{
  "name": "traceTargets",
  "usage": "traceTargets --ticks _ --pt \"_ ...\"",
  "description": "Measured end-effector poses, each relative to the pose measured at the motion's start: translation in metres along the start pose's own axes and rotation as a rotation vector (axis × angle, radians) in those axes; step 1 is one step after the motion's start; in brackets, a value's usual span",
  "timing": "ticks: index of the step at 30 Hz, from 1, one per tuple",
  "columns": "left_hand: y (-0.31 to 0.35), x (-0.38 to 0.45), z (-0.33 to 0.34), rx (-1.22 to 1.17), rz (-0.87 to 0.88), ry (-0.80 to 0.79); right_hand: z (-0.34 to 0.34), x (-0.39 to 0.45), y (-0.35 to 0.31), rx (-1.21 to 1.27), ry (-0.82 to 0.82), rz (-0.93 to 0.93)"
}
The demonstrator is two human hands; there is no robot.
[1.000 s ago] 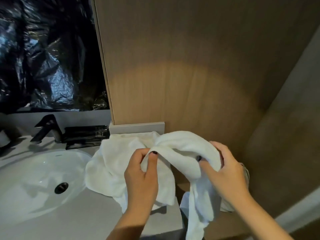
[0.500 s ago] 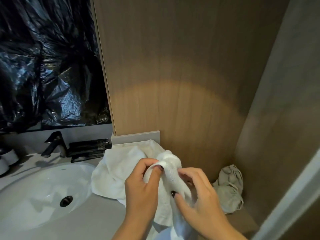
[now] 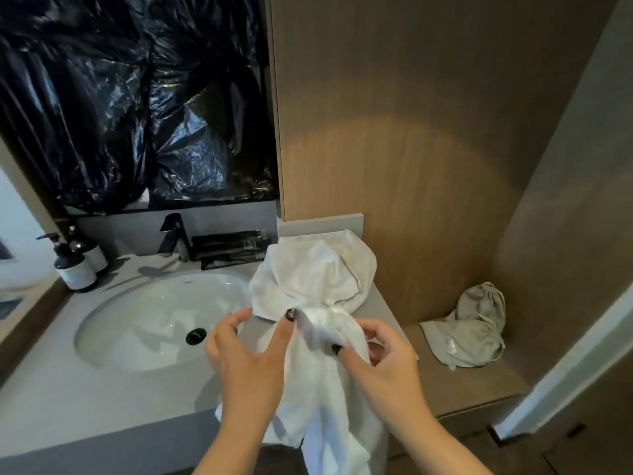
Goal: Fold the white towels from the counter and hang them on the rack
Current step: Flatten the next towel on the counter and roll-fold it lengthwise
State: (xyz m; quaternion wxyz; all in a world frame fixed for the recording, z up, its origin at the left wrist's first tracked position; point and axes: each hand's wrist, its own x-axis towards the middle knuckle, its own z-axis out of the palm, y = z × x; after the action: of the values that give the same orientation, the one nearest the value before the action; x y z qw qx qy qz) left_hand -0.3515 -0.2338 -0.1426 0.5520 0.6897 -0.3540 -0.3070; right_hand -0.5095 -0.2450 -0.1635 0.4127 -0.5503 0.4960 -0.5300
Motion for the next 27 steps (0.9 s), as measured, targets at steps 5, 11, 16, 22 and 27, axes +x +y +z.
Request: traceTargets --ticks 5,11,16,22,27 --pt "-0.009 0.001 -0.033 -0.161 -0.261 -0.183 0.026 -0.029 0.0 -0.064 0.164 -0.152" --pt "-0.012 0.011 -0.044 -0.294 -0.337 -0.558 0.035 -0.051 0.015 -0.233 -0.1 -0.419" --pt "-0.021 0.002 -0.035 -0.218 -0.256 -0.547 0.016 -0.064 0.026 -0.284 -0.231 -0.289" --pt "-0.02 -0.005 -0.035 -0.543 -0.228 -0.659 -0.011 -0.055 0.015 0.028 0.255 0.261" --pt "-0.015 -0.002 -0.032 -0.457 -0.15 -0.843 -0.011 -0.027 -0.023 0.471 0.06 0.583"
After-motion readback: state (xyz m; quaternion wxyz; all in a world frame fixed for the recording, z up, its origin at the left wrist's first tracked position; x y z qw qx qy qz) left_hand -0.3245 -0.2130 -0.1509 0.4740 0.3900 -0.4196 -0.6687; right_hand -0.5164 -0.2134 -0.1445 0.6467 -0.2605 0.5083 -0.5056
